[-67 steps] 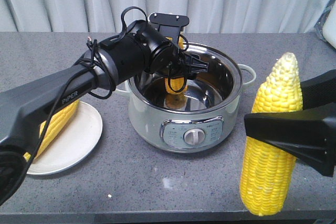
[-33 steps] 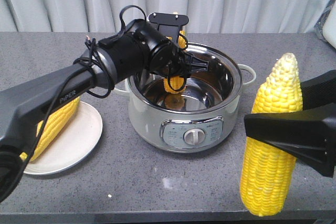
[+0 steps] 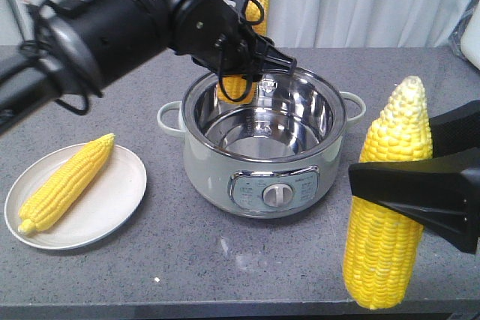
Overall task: Distribute corn equally
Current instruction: 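Lift the corn cob out of the pot with the left gripper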
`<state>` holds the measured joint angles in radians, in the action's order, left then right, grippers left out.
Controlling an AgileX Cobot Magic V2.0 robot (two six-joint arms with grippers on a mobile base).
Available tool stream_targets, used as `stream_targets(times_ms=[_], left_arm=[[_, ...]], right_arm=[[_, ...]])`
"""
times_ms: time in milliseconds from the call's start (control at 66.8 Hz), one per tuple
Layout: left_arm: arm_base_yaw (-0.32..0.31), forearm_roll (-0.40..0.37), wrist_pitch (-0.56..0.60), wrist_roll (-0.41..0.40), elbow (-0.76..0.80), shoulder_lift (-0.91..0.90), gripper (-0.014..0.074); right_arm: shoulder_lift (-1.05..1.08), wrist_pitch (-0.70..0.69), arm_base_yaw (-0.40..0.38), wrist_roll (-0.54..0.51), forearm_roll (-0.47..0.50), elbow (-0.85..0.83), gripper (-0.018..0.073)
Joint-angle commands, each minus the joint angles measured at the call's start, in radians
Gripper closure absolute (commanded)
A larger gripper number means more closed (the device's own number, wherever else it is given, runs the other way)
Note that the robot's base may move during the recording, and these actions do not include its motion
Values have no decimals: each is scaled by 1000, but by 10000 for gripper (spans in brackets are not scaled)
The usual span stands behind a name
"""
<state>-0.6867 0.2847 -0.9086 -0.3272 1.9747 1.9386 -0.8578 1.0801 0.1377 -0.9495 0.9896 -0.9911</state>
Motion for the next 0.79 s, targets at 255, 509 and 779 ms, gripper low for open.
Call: stream_targets(times_ms=[255,509,779], left_arm=[[-3,13,210,34,-370,-373,338],[-3,13,274,115,-669,-634,338],[-3,20,290,115,-861,-853,338]], right_arm=[[6,-30,-2,-11,57,-23,397],[6,-30,-2,-11,57,-23,397],[6,-30,-2,-11,57,-23,397]])
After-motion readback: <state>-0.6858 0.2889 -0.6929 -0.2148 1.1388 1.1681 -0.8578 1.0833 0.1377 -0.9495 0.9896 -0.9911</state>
